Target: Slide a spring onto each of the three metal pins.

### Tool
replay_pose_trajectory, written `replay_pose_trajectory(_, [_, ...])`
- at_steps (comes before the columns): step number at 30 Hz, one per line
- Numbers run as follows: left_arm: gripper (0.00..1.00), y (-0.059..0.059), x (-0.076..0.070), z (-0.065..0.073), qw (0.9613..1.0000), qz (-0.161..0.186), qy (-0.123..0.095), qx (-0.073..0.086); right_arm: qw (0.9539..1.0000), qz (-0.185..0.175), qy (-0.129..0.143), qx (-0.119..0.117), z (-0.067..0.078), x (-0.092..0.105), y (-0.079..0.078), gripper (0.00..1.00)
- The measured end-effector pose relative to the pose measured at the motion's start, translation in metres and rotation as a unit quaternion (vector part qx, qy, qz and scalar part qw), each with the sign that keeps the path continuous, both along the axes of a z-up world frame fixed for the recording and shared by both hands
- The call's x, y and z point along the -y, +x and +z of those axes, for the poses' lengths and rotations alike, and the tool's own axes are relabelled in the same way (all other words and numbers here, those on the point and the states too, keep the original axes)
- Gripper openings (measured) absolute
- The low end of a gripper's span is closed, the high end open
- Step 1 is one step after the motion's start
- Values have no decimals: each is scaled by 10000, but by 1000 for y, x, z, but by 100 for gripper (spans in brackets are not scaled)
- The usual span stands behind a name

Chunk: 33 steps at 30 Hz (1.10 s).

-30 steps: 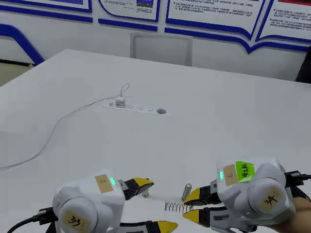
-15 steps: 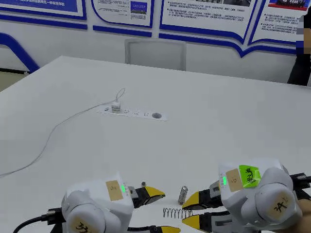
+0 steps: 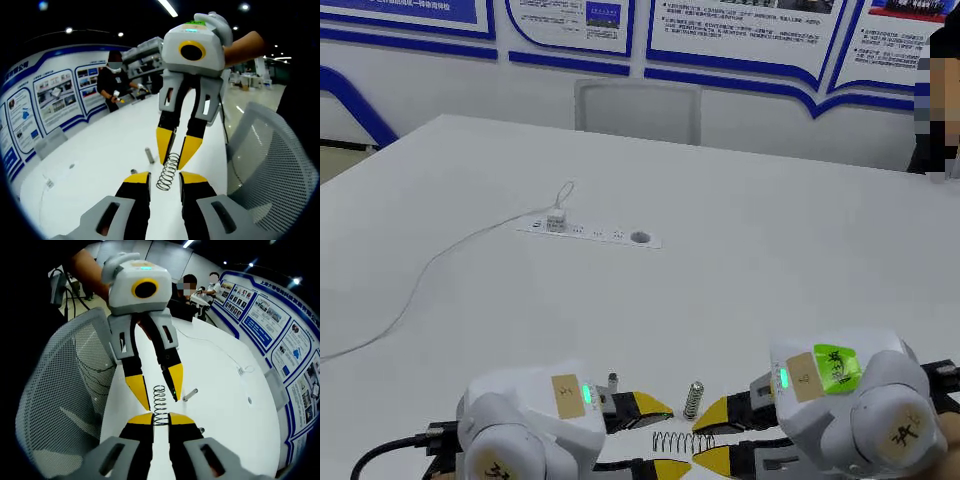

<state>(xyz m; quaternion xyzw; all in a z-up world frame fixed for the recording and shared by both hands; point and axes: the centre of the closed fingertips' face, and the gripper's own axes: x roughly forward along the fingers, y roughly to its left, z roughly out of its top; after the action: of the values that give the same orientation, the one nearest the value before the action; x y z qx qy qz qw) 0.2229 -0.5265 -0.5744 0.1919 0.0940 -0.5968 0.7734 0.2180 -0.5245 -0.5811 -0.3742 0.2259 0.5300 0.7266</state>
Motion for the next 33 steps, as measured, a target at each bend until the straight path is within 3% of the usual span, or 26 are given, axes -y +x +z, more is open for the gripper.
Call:
replay_pose_trajectory(2, [19, 0, -1, 1, 10000, -23, -46, -80, 10000, -3, 28, -11, 1, -1, 0, 11])
replay_pose_trajectory(3, [17, 0, -1, 2, 9997, -17, -130, -209, 10000, -3, 49, -13, 1, -2, 1, 11])
replay_pose_trajectory(6, [14, -1, -2, 2, 9997, -81, -92, -221, 10000, 12, 63, -30, 3, -3, 1, 11])
replay_pose_trajectory(9, [12, -3, -4, 4, 9997, -251, -23, -2, 9999, 36, 96, -10, 5, -5, 0, 11])
replay_pose_trajectory(14, [10, -6, -4, 6, 9989, -425, 44, 207, 9998, 96, 174, 66, 8, -7, 0, 11])
replay_pose_trajectory(19, [9, -7, -4, 6, 9983, -522, 83, 250, 9996, 51, 288, 48, 8, -6, 0, 12])
replay_pose_trajectory(23, [9, -9, -1, 10, 9981, -572, -31, 220, 9995, -104, 308, -21, 4, -2, 3, 22])
replay_pose_trajectory(27, [9, -10, -1, 9, 9977, -617, 7, 265, 9994, -137, 314, -71, 2, 2, 3, 17])
replay_pose_trajectory(33, [9, -10, -3, 9, 9977, -623, 0, 263, 9969, -259, 627, -389, 7, 0, 2, 11])
